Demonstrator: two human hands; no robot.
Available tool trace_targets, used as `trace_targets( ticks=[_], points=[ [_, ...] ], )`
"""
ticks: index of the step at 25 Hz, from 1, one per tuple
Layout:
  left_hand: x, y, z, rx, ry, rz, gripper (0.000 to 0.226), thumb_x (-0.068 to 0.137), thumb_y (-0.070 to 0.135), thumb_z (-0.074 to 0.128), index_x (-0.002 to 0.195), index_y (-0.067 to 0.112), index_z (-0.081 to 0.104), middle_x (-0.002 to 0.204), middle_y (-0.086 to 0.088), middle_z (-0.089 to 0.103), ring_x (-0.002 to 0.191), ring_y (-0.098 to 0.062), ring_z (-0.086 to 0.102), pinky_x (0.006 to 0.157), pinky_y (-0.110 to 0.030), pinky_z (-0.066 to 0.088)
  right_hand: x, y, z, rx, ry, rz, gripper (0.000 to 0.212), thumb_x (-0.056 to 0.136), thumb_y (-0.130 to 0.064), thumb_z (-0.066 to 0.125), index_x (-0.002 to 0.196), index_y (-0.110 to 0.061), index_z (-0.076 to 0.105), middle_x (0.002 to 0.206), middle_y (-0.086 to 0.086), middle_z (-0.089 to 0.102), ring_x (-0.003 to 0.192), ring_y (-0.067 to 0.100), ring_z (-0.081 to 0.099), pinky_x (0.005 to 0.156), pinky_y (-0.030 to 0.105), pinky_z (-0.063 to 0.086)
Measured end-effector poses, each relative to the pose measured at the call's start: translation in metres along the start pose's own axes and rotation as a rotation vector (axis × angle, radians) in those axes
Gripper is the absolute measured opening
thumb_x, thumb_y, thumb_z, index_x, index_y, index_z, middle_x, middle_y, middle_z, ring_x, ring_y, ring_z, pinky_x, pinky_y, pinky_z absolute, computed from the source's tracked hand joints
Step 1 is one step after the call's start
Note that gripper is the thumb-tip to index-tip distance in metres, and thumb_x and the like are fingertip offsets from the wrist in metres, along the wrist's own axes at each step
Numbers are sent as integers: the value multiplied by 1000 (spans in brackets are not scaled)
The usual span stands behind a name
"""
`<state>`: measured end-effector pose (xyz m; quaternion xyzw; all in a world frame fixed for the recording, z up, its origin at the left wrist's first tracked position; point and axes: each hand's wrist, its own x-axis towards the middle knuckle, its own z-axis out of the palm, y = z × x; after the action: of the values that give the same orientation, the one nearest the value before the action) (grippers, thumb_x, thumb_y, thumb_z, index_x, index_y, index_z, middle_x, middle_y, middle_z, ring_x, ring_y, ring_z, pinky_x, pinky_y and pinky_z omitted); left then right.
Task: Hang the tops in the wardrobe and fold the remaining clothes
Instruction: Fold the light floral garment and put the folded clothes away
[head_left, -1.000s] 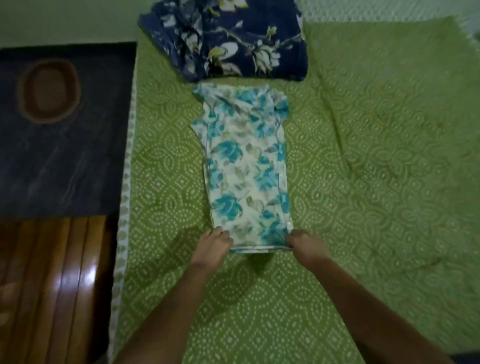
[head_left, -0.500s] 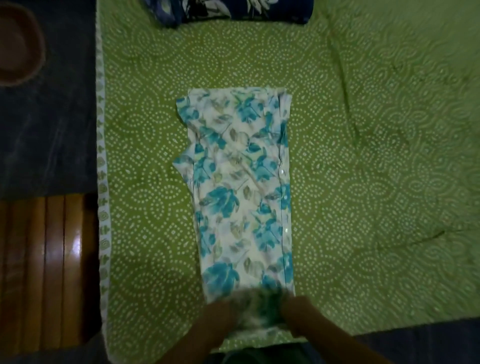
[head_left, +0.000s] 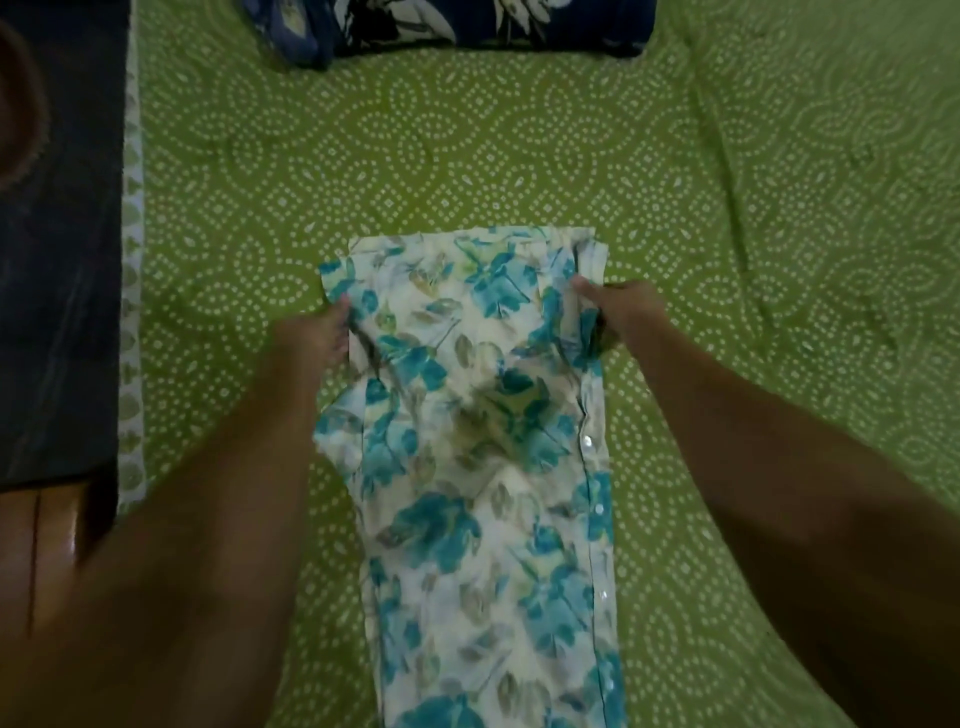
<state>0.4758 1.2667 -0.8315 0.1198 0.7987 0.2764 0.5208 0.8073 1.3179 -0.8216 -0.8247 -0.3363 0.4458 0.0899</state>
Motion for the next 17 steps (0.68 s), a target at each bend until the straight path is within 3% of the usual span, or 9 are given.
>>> trace_targets(
  ticks=[2, 5, 6, 9, 12, 15, 17],
  points=[
    [21, 31, 5, -51, -173, 35, 53, 77, 38, 76, 118, 6, 63, 117, -6, 66, 105, -20, 63, 97, -40, 49, 25, -18, 1, 31, -93, -1, 73, 63, -52, 82, 111, 1, 63, 102, 15, 67, 83, 27, 62, 71, 38, 55],
    [37, 73, 22, -57, -207, 326, 11, 88, 21, 67, 89, 14, 76, 88, -3, 73, 82, -18, 68, 85, -36, 54, 46, -46, -13, 24, -59, -186, 49, 75, -23, 81, 115, -2, 63, 100, 4, 66, 81, 19, 59, 66, 30, 51],
    [39, 85, 26, -38, -130, 459, 16, 90, 18, 63, 86, 13, 77, 82, -1, 73, 76, -14, 67, 81, -31, 53, 50, -51, -18, -37, -16, -243, 45, 77, -18, 78, 117, -4, 62, 101, 2, 65, 85, 18, 60, 69, 27, 50],
    [57, 87, 19, 487, 197, 806, 36, 92, 37, 58, 100, 5, 71, 95, -11, 71, 87, -23, 65, 80, -32, 50, 49, -46, -17, -353, 202, -524, 39, 82, -23, 71, 117, -15, 57, 119, 7, 57, 111, 27, 53, 91, 36, 45],
    [58, 69, 9, 669, 27, 900, 41, 78, 57, 67, 86, 18, 59, 90, -10, 62, 81, -23, 59, 74, -36, 49, 34, -34, 4, -457, 179, -766, 32, 84, -41, 66, 108, -22, 59, 116, 4, 53, 116, 29, 43, 96, 43, 36],
    [49, 58, -3, 950, -126, 915, 47, 63, 48, 83, 91, 18, 59, 95, -2, 57, 88, -20, 53, 78, -36, 47, 22, -34, 20, -509, 76, -677, 47, 75, -54, 71, 108, -25, 55, 116, -1, 53, 116, 24, 44, 95, 40, 31],
    [43, 60, -9, 945, -118, 885, 48, 61, 37, 87, 92, 15, 58, 93, -1, 57, 87, -19, 54, 74, -35, 47, 19, -41, 23, -489, 65, -607, 52, 72, -51, 75, 111, -25, 51, 116, -1, 54, 115, 23, 47, 94, 40, 30]
  ],
)
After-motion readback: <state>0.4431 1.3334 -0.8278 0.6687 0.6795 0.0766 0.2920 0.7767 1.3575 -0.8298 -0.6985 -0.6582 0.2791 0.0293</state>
